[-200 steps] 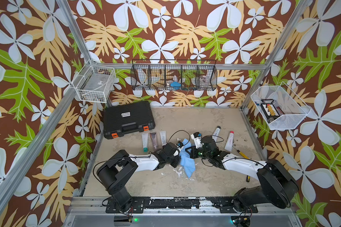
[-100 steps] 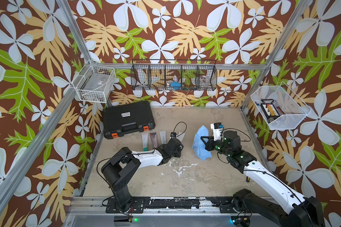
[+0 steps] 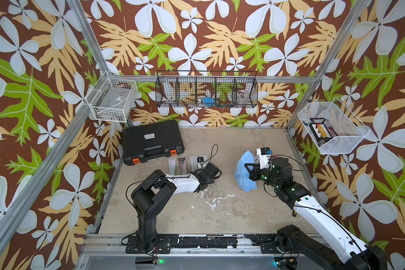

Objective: Wipe the surface of the toothpaste tube
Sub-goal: Move the toothpaste to the center of the board.

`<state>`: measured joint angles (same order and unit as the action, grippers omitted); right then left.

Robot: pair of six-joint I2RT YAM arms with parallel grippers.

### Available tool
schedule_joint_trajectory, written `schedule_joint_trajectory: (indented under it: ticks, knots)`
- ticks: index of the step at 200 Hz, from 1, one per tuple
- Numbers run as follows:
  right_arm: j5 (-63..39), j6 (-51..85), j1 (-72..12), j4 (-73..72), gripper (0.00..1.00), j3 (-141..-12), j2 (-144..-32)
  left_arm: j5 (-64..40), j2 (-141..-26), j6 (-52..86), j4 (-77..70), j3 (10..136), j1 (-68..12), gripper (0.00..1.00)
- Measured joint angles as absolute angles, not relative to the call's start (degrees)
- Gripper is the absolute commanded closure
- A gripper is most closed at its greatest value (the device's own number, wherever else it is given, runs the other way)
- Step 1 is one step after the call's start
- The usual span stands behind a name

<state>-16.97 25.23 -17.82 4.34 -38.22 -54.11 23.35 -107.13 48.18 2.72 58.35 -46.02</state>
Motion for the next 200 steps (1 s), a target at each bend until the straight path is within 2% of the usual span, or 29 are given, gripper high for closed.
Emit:
schedule_joint_trajectory:
  ticks: [13, 35, 71, 142, 200]
  knots:
    - [-17.0, 25.0, -16.5, 4.8, 1.0, -38.2, -53.3, 23.5, -107.6, 49.6, 2.7, 58.7, -46.0, 0.69]
    - [-18.1, 24.8, -12.8, 5.3, 1.0, -38.3, -52.0, 23.1, -107.5, 51.1, 2.2, 58.4, -46.1, 0.57]
    - [-20.1, 24.6, -7.0, 6.3, 1.0, -39.9, -51.1, 21.8, -106.1, 51.9, 3.0, 58.0, -46.3, 0.48]
    - [-20.8, 25.1, 0.4, 6.9, 1.0, -44.8, -52.4, 25.1, -102.4, 39.9, 6.1, 65.7, -51.1, 0.29]
    - [-14.9, 25.5, 4.9, 8.1, 1.0, -44.6, -52.1, 19.6, -114.5, 27.0, 0.0, 78.0, -54.4, 0.2]
